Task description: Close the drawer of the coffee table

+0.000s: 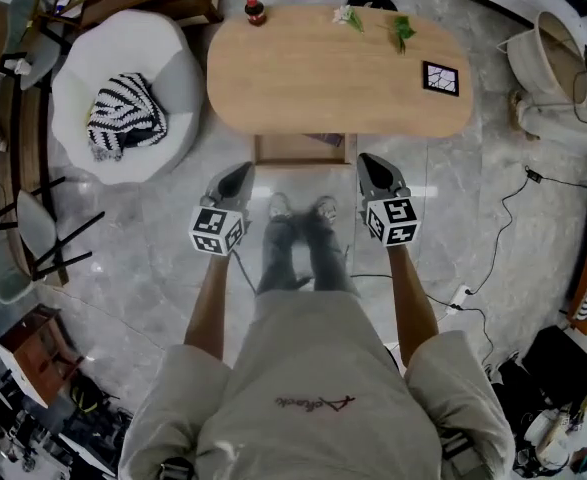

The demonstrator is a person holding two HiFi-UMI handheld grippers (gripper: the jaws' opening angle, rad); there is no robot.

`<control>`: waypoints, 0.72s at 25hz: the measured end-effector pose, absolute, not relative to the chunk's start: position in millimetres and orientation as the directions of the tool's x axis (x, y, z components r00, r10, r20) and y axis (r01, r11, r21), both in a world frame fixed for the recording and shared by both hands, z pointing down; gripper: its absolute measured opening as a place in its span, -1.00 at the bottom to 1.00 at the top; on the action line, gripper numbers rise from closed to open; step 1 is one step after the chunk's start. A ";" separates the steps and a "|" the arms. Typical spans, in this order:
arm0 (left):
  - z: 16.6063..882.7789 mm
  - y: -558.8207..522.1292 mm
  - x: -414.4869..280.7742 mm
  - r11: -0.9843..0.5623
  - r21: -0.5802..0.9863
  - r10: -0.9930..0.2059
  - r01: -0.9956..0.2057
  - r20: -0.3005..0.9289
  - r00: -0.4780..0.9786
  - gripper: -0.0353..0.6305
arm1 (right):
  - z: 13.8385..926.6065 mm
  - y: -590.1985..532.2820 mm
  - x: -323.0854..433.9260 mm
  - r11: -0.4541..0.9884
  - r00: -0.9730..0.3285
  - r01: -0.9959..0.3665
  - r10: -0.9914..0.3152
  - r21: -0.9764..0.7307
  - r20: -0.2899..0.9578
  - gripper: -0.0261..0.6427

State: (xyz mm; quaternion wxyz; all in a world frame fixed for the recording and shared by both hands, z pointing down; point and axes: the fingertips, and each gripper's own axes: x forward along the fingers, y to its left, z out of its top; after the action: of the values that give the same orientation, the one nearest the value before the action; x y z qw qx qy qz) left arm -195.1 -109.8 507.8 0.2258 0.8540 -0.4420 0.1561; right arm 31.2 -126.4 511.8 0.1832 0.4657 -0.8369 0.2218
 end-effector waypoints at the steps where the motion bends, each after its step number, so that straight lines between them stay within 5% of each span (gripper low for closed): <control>1: 517.1 -111.1 -197.5 -0.507 0.251 -0.680 -0.824 0.471 0.562 -0.89 | 519.9 -127.4 30.4 0.461 -0.494 -0.864 -0.698 -0.202 0.518 -0.91; 18: 678.4 -99.1 -215.9 -0.488 0.285 -0.615 -0.825 0.558 0.557 -0.89 | 679.4 -102.9 46.7 0.361 -0.428 -0.901 -0.655 -0.240 0.623 -0.91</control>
State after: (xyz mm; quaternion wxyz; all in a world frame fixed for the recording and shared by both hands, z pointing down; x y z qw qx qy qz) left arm -215.9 -99.1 678.4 0.2690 0.8404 -0.4283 0.1948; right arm 46.7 -102.9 679.4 0.2170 0.4887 -0.7959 0.2838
